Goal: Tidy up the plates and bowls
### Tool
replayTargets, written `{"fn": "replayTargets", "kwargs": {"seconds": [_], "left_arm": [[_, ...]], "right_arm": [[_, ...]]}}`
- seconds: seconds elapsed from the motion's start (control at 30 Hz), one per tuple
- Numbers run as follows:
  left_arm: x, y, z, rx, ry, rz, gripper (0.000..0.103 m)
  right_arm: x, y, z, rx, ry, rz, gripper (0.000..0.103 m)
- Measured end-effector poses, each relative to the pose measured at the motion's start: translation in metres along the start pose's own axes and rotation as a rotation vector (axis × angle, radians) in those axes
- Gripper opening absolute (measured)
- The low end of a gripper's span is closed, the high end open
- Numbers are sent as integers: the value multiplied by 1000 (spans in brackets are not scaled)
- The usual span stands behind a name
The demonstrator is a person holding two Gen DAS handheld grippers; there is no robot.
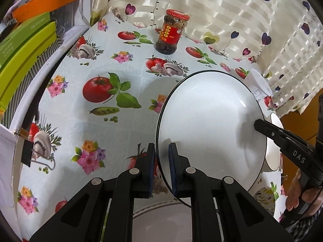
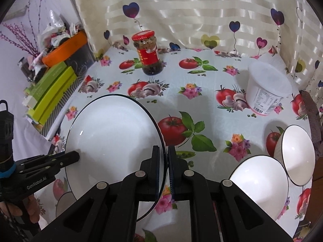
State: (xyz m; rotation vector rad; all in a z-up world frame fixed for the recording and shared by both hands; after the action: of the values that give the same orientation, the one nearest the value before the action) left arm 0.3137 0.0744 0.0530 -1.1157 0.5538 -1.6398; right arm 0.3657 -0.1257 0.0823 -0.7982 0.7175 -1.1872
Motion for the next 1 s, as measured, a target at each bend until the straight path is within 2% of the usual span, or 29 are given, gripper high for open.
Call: {"fn": "replayTargets", "kwargs": {"seconds": [0.37, 1.0], "left_arm": [[2, -25, -20, 20, -3, -1, 13], [-13, -53, -79, 20, -26, 28, 13]], "right_arm": [[-9, -28, -21, 11, 6, 26, 9], [-36, -48, -78, -21, 0, 62, 9]]}}
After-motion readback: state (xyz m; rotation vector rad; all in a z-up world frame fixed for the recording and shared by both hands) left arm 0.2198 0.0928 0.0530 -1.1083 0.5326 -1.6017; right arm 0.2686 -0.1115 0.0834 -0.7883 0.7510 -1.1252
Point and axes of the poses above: each gripper's, at about its wrist camera, not at the fingertips, and y roughly the way its jaws point, x to its right, z to its top, the point moved 4 cm from there along y, roughly the way its jaws point, and after that the axes turned 9 degrees about -z, right-handed, at the moved point
